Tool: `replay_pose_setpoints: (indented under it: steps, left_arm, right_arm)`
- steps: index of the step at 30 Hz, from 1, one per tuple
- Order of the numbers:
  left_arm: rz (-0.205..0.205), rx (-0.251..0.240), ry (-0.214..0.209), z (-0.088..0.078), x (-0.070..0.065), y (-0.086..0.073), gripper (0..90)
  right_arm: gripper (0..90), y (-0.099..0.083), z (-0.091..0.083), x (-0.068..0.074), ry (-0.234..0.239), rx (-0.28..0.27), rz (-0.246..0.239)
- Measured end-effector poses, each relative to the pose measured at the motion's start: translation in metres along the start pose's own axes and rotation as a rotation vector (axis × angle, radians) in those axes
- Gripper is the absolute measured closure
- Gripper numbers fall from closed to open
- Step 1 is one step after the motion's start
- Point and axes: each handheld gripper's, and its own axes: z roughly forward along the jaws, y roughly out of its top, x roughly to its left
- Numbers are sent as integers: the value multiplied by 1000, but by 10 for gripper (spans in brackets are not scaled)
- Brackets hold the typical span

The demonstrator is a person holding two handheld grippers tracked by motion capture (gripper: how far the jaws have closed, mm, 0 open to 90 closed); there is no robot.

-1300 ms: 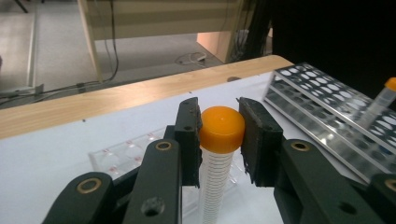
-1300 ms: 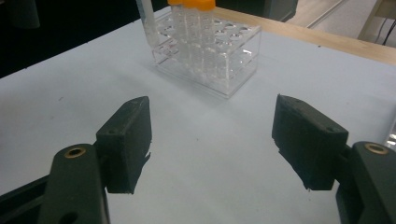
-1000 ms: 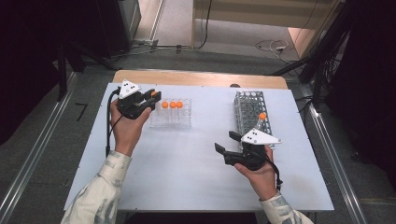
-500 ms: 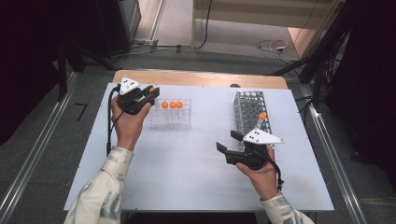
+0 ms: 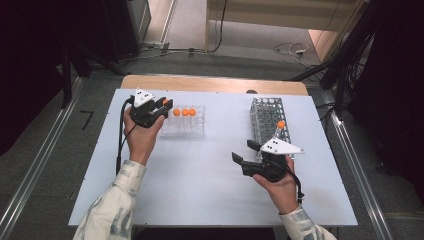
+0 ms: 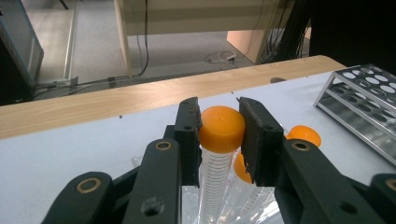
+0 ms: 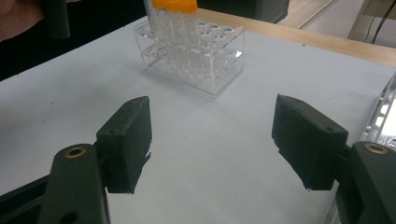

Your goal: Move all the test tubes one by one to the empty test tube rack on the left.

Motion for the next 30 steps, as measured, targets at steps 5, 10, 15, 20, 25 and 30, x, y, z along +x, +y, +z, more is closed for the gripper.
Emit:
replay_pose_setpoints:
  steps: [5,10,15,20,25,30]
  left_arm:
    - [12,12,-3,1,-2,-6,695]
    - [9,20,-2,3,-2,-10,691]
    - [-1,19,-11,3,-2,-10,652]
    - [-4,19,-13,1,-2,-9,614]
    - [-26,14,-32,-7,-3,-9,519]
    - [-63,-7,-29,-19,-8,-10,274]
  right_arm:
    - [275,-1,2,1,1,6,-1]
    - [275,-1,2,1,2,10,-2]
    - [274,-1,2,1,2,9,1]
    - [274,-1,1,0,0,7,1]
    - [274,-2,0,-2,-12,6,7]
    - [271,-3,-1,-6,-32,10,8]
